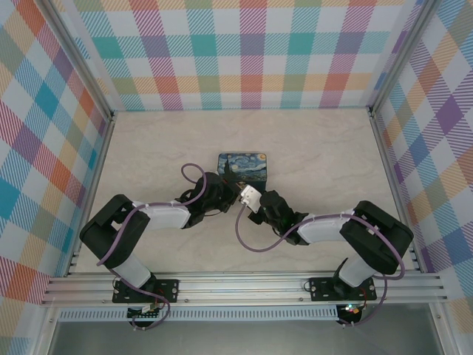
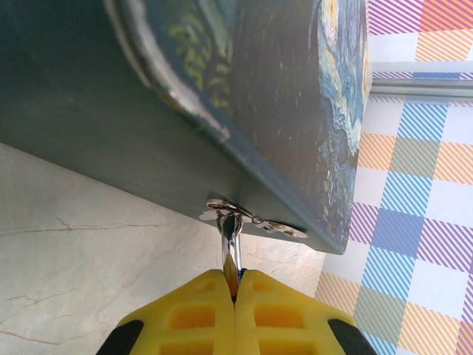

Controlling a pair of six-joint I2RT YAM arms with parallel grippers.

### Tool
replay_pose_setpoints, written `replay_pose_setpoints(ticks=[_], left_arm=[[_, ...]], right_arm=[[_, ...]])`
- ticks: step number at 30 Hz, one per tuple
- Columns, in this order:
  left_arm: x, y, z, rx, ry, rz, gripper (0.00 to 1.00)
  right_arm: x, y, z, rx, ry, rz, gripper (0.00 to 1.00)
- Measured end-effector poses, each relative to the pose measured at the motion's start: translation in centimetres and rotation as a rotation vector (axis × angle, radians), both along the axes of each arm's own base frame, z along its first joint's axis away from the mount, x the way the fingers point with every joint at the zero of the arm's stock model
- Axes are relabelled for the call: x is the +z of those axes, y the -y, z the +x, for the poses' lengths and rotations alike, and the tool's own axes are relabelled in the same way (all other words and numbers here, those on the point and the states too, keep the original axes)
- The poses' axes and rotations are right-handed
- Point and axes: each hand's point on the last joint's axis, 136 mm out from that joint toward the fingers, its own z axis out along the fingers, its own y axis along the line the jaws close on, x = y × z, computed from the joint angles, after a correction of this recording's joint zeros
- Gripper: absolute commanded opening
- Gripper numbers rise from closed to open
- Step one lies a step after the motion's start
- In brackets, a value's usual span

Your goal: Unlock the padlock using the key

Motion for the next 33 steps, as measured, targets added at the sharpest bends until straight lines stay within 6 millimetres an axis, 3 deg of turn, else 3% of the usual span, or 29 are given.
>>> replay_pose_setpoints(ticks=[8,11,33], left_arm=[[-0.2,-0.11,-0.05,0.003,-0.006,0.007,0.0],[-0.22,-0.11,-0.07,0.002,-0.007,0.008,0.0],[-0.02,0.24,-0.25,-0.008,-0.001,0.0,0.0]], right_arm=[[-0.29,-0.13,-0.08,-0.016,-0.103,0.091,0.06],[-0.32,-0.09,-0.09,-0.016,-0.118,0.103,0.0],[-0.19,0.56,-0.29,-0.029,-0.479,0.399,0.0]])
